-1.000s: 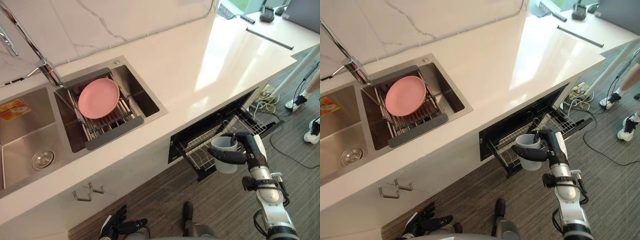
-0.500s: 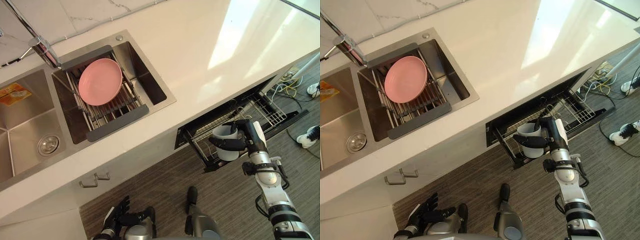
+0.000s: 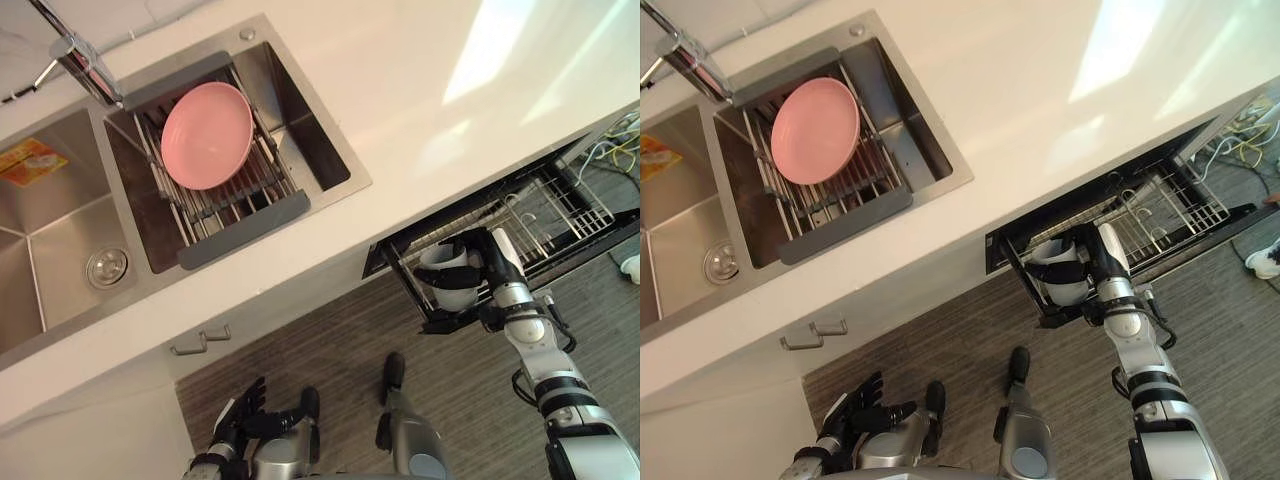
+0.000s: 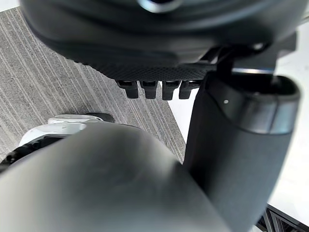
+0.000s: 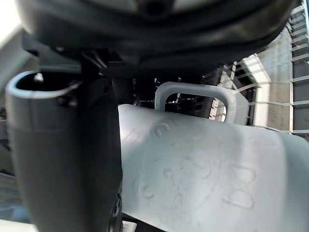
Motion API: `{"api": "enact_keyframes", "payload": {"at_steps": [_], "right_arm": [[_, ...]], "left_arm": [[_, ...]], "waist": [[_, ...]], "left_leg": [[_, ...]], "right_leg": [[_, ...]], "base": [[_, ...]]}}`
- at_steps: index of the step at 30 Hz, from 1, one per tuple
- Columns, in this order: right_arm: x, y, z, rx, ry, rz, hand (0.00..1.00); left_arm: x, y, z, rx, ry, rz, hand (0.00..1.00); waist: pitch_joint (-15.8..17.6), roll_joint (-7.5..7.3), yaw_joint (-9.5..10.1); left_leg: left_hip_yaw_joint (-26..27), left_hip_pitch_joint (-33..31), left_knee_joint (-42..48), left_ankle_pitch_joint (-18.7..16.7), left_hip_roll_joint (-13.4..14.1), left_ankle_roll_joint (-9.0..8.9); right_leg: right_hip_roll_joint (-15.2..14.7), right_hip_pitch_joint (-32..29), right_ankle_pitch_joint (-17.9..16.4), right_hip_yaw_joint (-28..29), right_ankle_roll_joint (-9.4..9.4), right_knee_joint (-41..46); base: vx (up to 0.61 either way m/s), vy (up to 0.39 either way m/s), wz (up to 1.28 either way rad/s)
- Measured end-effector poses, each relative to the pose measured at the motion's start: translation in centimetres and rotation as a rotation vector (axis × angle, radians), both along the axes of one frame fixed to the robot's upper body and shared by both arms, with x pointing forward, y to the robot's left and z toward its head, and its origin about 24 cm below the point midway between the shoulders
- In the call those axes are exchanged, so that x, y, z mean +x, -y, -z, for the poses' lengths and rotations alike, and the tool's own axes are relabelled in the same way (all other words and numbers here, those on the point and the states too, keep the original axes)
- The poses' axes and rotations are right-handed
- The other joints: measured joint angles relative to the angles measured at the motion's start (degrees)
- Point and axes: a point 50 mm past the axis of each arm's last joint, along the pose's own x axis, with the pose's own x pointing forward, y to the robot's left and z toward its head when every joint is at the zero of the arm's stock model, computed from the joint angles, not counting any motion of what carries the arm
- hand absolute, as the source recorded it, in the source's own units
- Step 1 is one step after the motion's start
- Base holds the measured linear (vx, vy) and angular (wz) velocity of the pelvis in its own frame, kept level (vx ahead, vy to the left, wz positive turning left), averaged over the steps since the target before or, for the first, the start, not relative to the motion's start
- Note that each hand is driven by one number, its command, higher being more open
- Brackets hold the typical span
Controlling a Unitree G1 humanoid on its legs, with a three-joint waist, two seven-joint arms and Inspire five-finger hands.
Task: Walk over to the sink, pick up the cup, carry it to the dishwasher, place the cup inside the dishwasher, then close the dishwasher door
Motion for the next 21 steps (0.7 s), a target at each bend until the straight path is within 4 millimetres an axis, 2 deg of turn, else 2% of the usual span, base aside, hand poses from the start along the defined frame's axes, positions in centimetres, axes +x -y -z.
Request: {"api": "enact_keyframes", "payload": {"at_steps": [6,11,12,15,21], "right_arm": [[-0.2,0.8,1.0,-0.034,-0.073,0.028,0.0],[0.3,1.6,0.5,-0.047,-0.078,0.085,0.0],[0.4,1.7,0.5,-0.051,-0.077,0.09,1.0],[0.4,2.3,0.4,-0.062,-0.083,0.117,1.0],[0.6,2.1,0.1,-0.061,-0.065,0.102,1.0]], "left_arm": [[0.6,0.0,-0.2,0.001,0.017,0.005,1.0],[1.8,0.1,-0.6,0.001,0.048,0.021,1.0],[2.0,0.1,-0.6,0.001,0.051,0.022,1.0],[2.2,0.2,-0.7,-0.002,0.055,0.026,1.0],[2.4,0.3,-0.8,-0.001,0.063,0.03,1.0]], "waist": [[0.8,0.16,0.24],[3.1,0.6,0.37],[3.1,0.6,0.42],[3.5,0.93,0.42],[3.7,1.02,0.43]], "left_leg": [[-0.1,-1.6,0.8,0.0,0.0,0.07],[-0.3,-3.5,2.4,-0.3,-0.2,0.5],[-0.3,-3.8,2.6,-0.3,-0.2,0.5],[-0.4,-4.5,3.3,-0.5,-0.2,0.7],[-0.3,-6.0,5.2,-0.9,-0.2,0.87]], "right_leg": [[-0.1,-1.1,0.3,-0.1,-0.08,0.0],[-0.3,-2.1,0.8,-0.2,-0.11,0.0],[-0.3,-2.4,0.9,-0.2,-0.13,0.0],[-0.3,-2.7,1.0,-0.2,-0.15,0.1],[-0.4,-3.9,1.0,0.0,-0.21,1.2]], "base": [[-0.01,0.002,0.0],[0.0,0.0,0.0],[0.0,0.0,0.0],[0.0,0.0,0.0],[-0.03,0.028,-0.01]]}}
